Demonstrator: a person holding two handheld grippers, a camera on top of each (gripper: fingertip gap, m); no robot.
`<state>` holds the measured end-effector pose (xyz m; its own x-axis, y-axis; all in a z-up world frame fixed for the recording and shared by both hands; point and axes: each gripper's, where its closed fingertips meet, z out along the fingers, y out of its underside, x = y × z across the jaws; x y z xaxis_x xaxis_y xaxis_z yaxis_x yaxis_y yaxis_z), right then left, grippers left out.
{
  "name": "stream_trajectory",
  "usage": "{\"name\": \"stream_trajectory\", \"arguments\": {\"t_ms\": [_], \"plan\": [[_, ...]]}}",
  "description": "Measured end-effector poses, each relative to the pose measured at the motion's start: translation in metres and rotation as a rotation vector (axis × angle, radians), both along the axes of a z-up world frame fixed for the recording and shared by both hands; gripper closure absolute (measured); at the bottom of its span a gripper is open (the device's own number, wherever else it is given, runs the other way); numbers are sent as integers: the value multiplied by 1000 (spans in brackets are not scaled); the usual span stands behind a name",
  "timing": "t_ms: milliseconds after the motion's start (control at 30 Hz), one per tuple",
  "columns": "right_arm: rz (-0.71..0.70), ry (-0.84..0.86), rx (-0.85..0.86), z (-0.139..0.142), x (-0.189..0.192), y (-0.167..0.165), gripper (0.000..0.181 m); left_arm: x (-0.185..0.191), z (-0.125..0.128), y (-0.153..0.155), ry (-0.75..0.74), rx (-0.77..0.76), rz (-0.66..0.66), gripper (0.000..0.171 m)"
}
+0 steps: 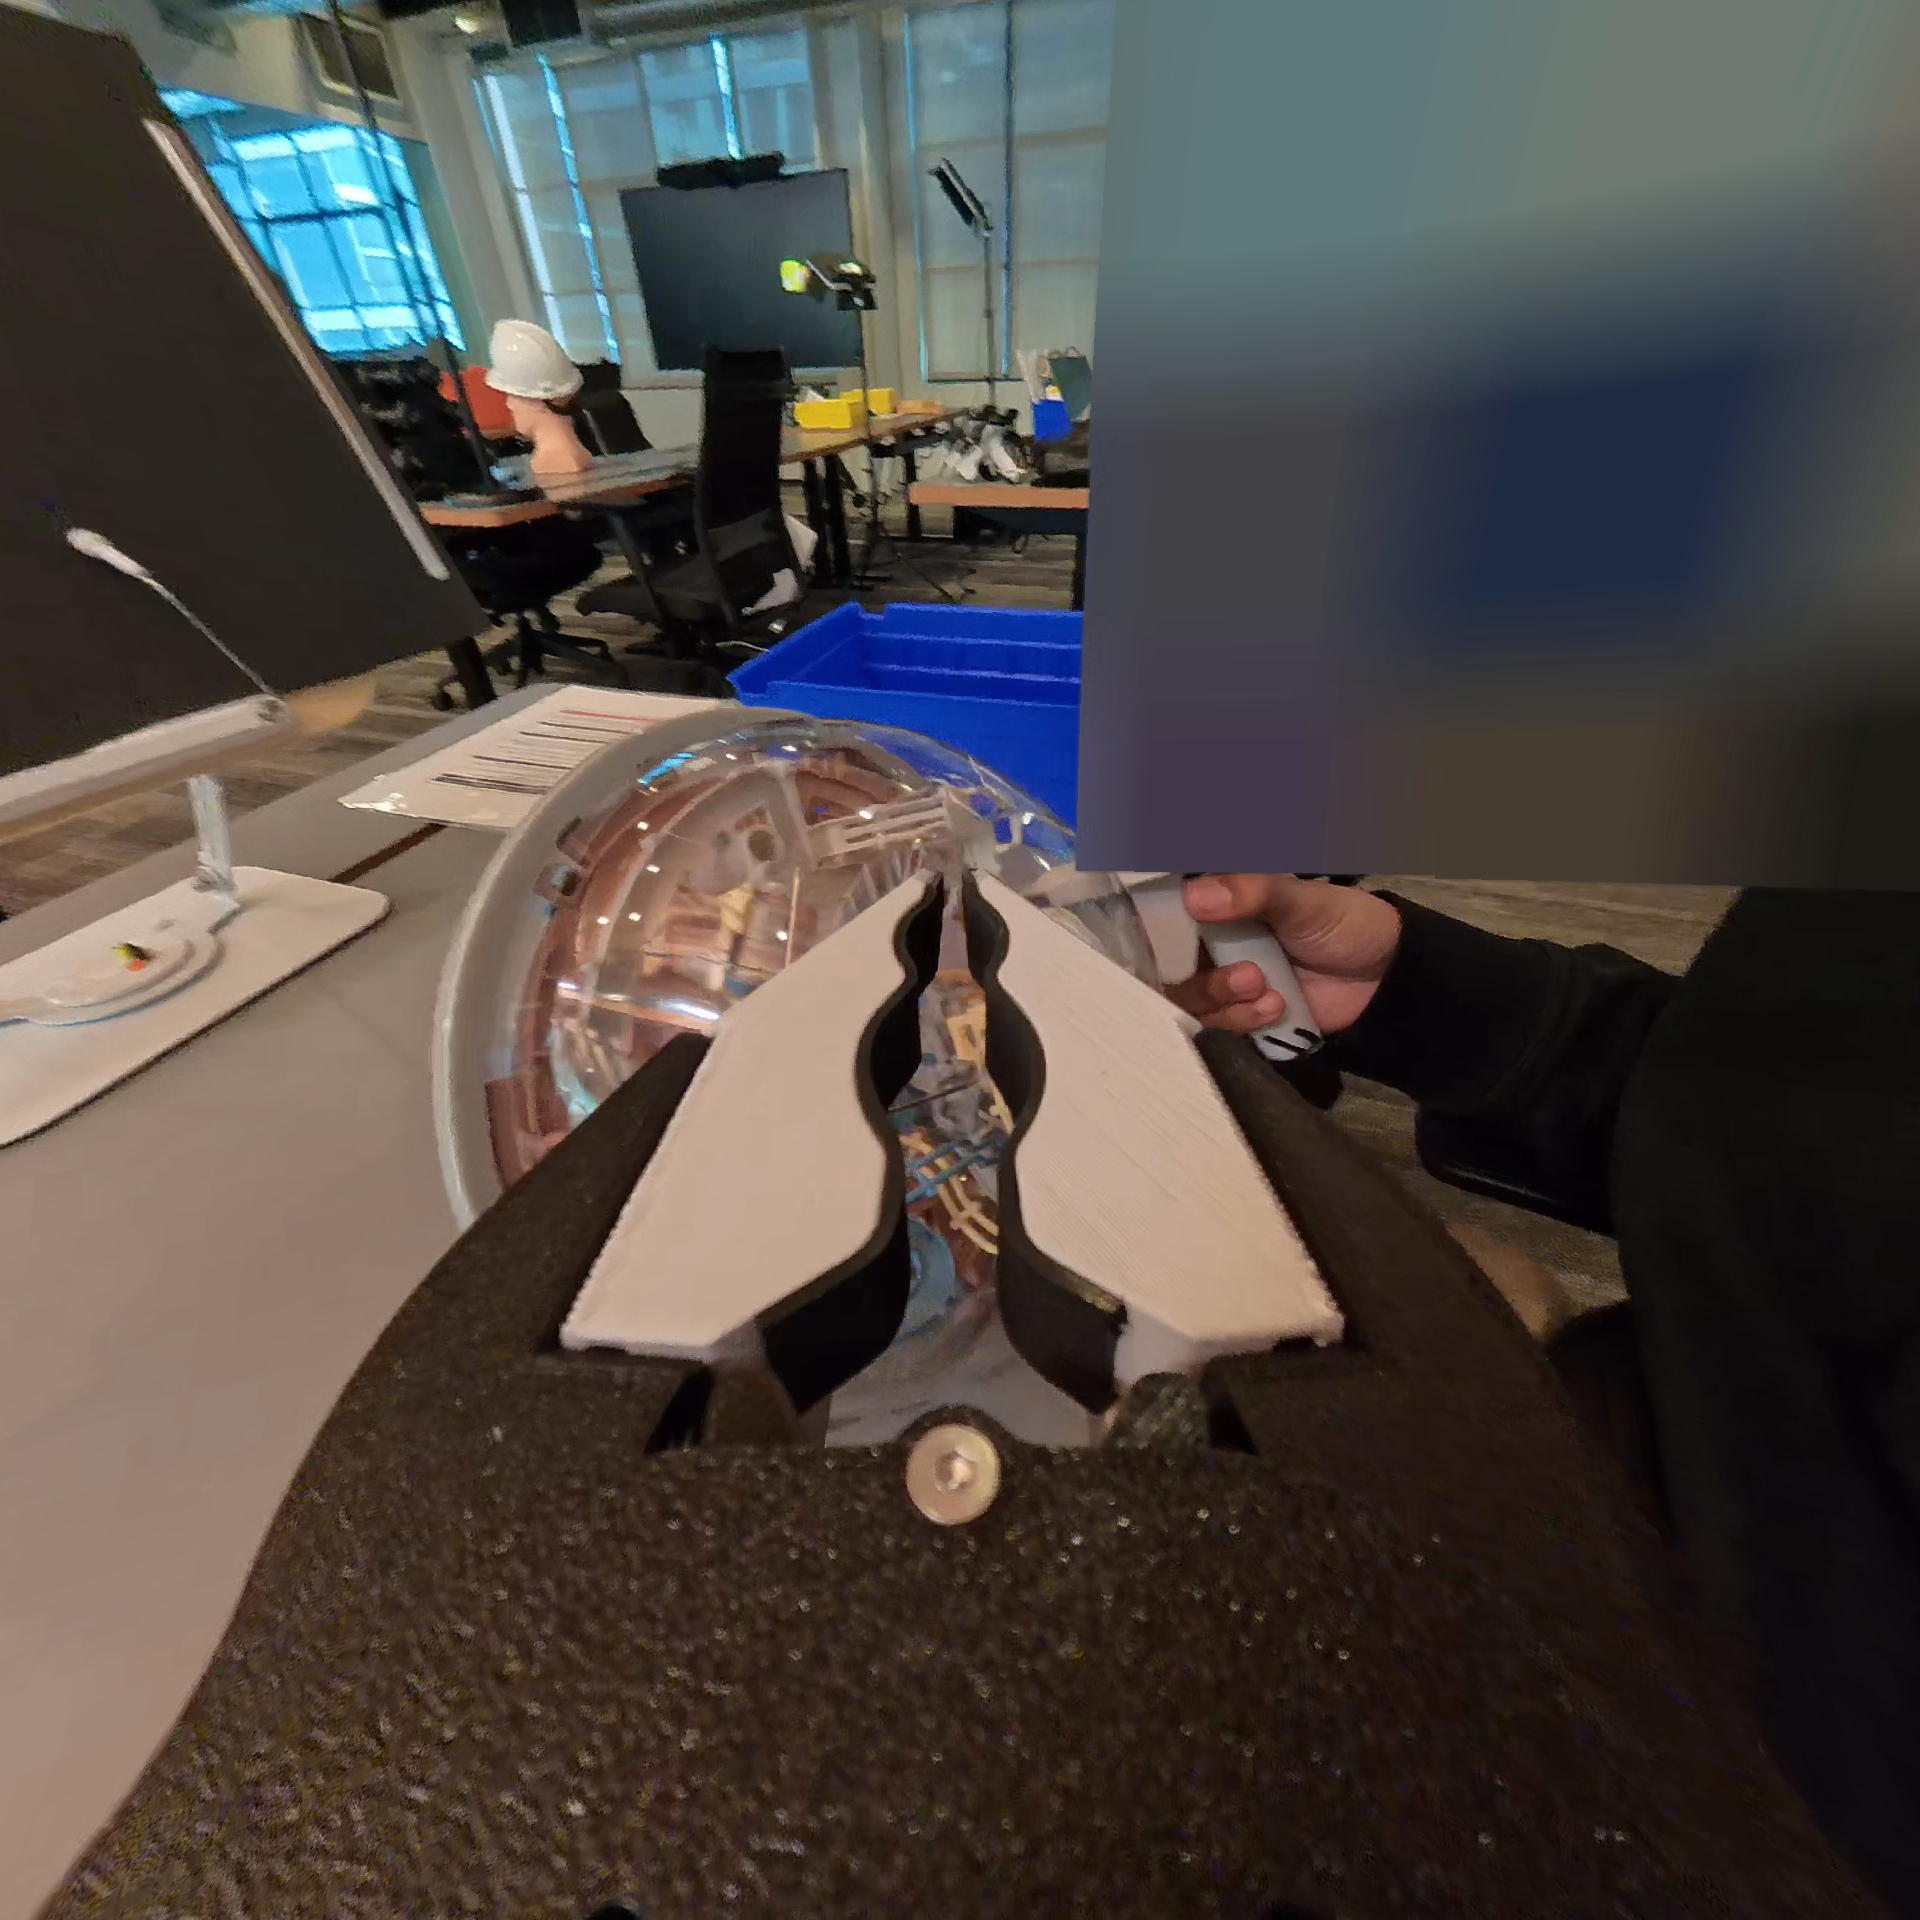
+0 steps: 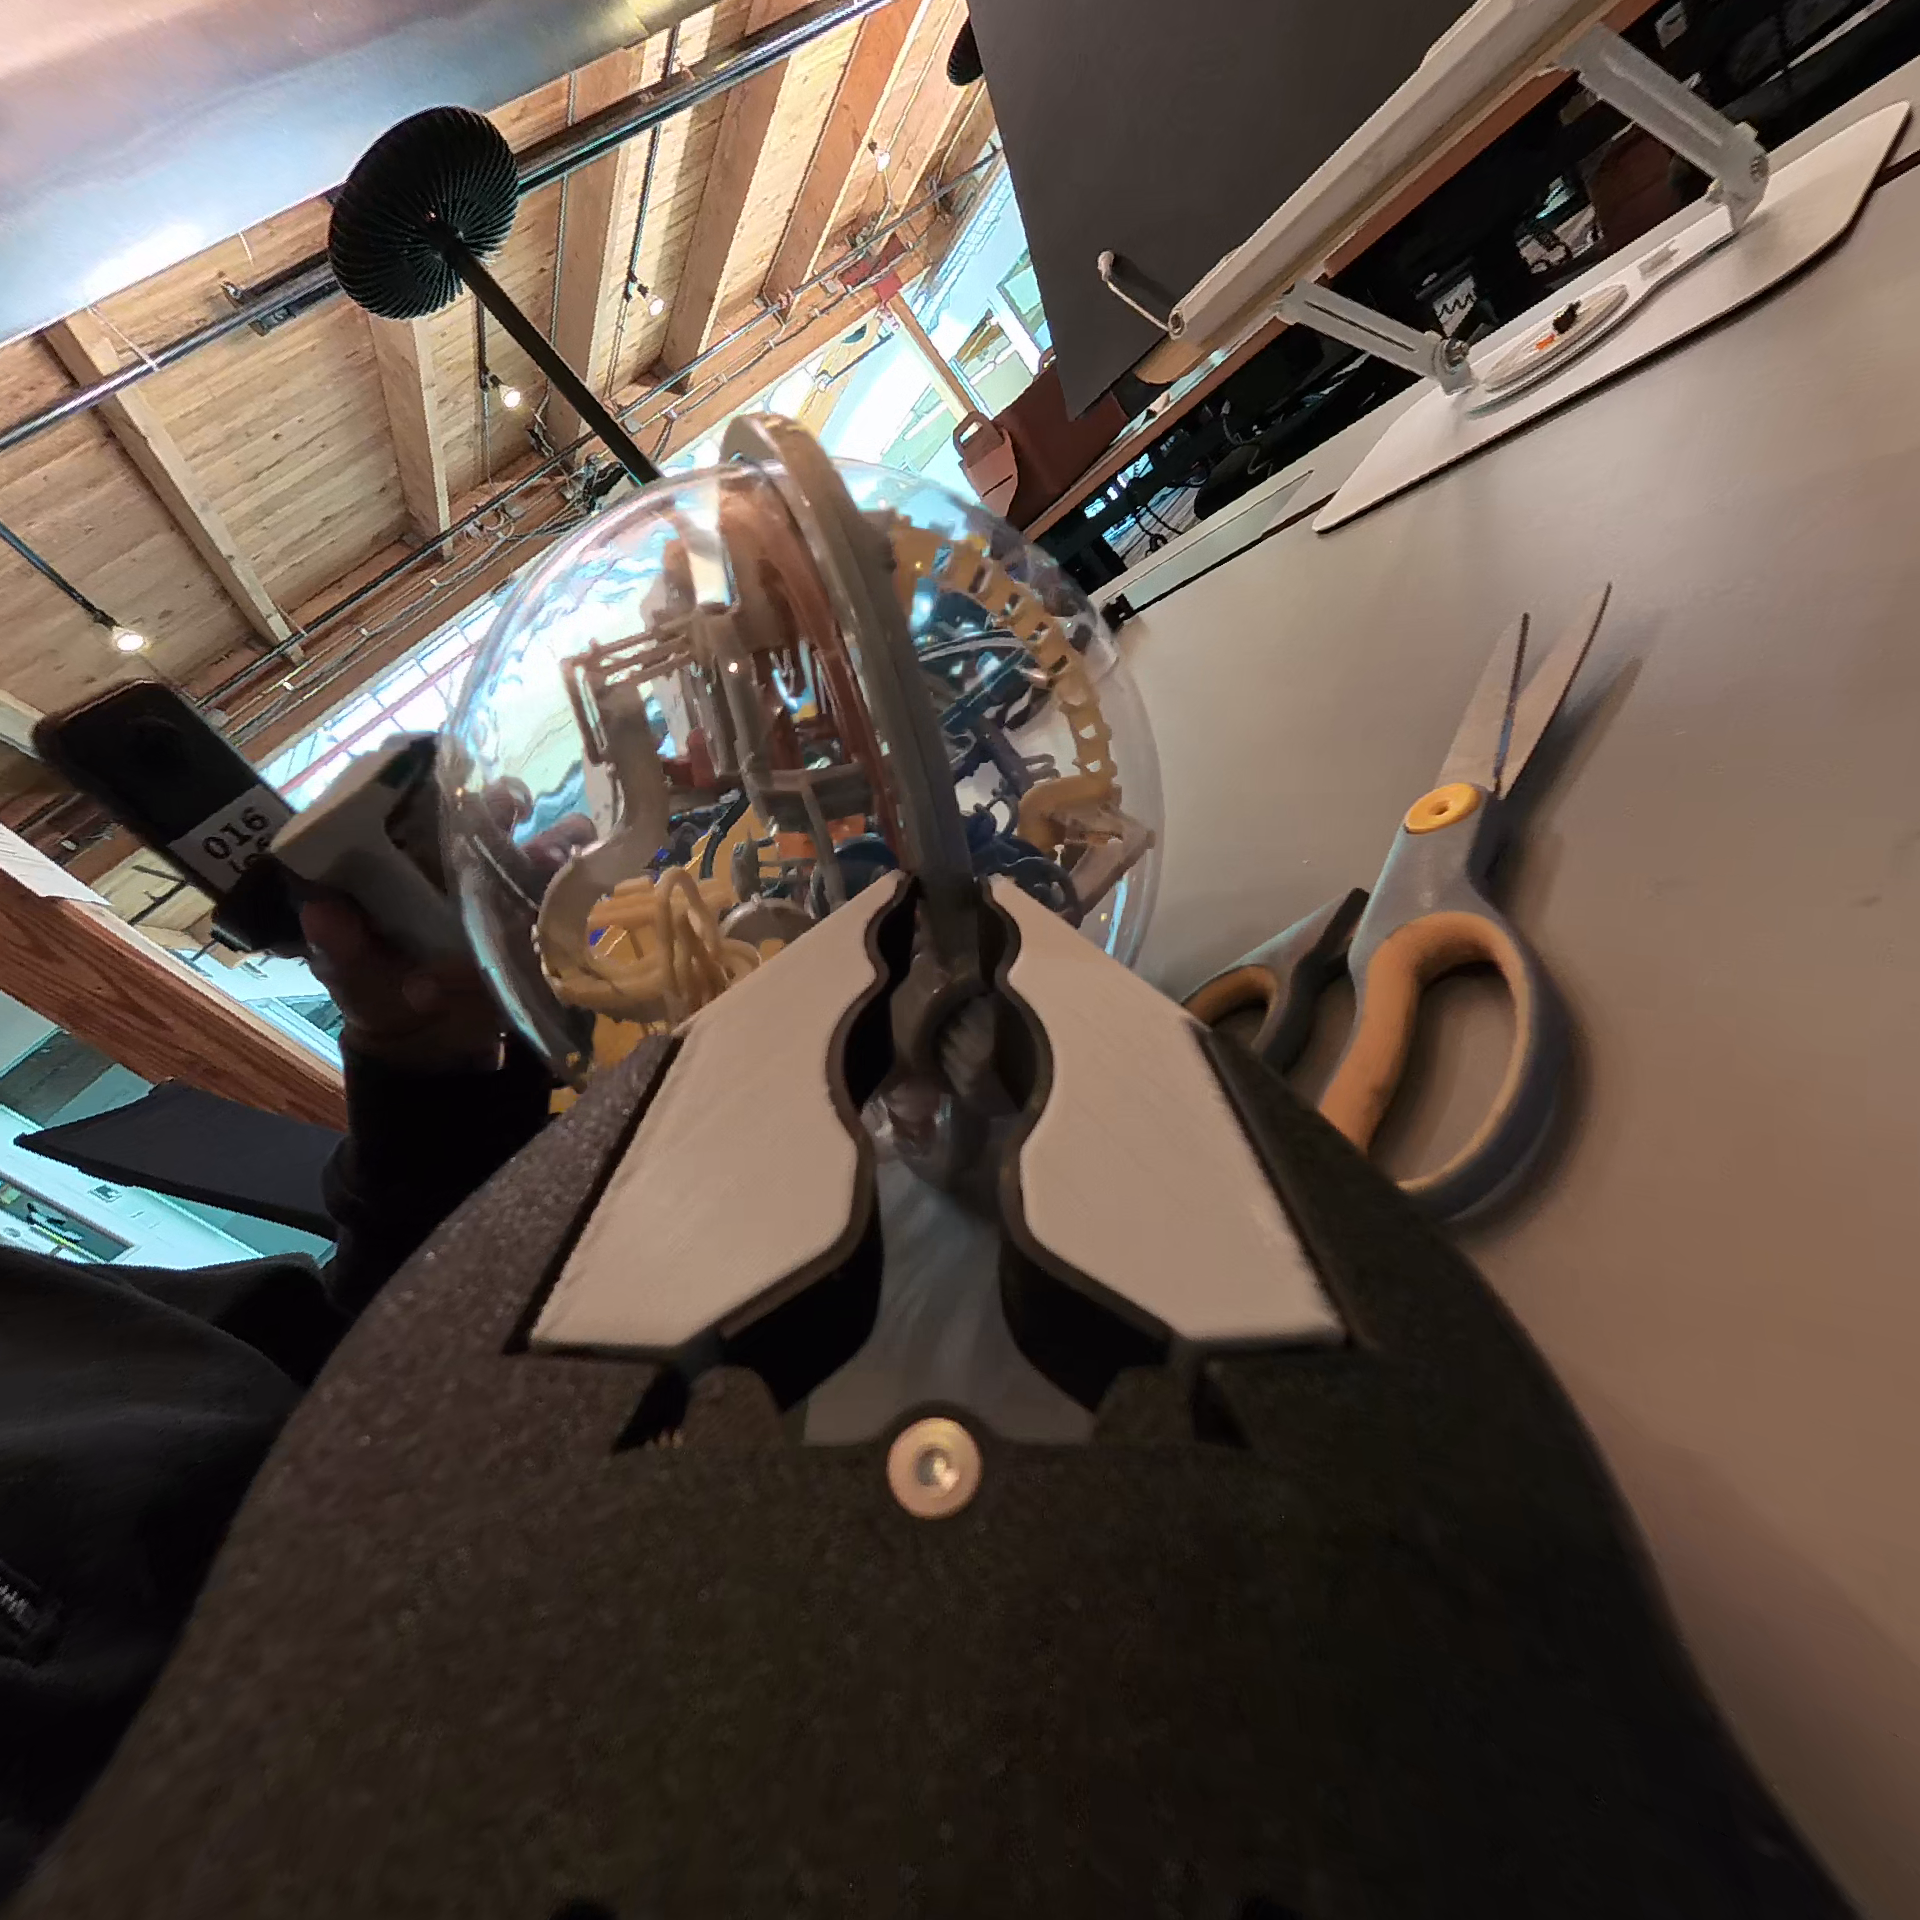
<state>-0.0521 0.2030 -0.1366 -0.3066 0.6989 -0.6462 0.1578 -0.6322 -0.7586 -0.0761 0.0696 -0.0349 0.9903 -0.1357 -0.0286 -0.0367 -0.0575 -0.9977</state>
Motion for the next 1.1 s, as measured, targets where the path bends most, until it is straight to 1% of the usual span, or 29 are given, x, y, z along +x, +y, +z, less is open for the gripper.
{"name": "stream_trajectory", "arguments": {"t_ms": [67,100,133,167,200,233,300,567,667,733,767,833,900,933,967,1033,1067,1100], "plan": [[-7,-2,4,0,0,1,172,-9,6,-1,15,28,58,167],[-11,-2,6,-1,0,1,172,-14,6,-1,17,26,82,160],[-15,-3,9,-1,0,2,173,-19,2,-1,8,-2,108,151],[-20,-4,11,-1,-1,2,173,-23,-5,0,-9,-50,119,147],[-23,-7,13,-2,-1,3,173,-25,-12,2,-28,-97,119,147],[-25,-8,17,-2,0,3,173,-25,-15,3,-40,-105,119,146],[-28,-11,28,-3,0,3,172,-26,-12,6,-53,-79,118,145],[-56,-20,31,-3,-1,5,170,-39,-11,19,-12,-90,188,145],[-89,-26,100,-4,0,9,157,-39,-10,22,1,-90,195,144],[-131,-9,148,1,2,15,143,-37,-10,23,0,-88,189,144],[-158,13,169,6,5,19,138,-37,-10,23,-2,-86,186,144],[-193,106,215,24,12,21,130,-35,-10,23,-5,-84,185,144],[-175,238,273,46,24,10,130,-34,-9,24,-4,-83,189,144],[-142,282,299,53,29,0,131,-34,-9,24,-3,-82,192,144],[-85,303,331,55,33,-15,132,-34,-9,25,0,-81,195,144],[22,277,411,48,33,-41,131,-32,-9,26,7,-77,201,145],[31,264,459,44,31,-47,131,-32,-9,27,11,-75,207,145],[-4,282,503,45,29,-48,130,-33,-8,27,18,-72,228,145]]}}
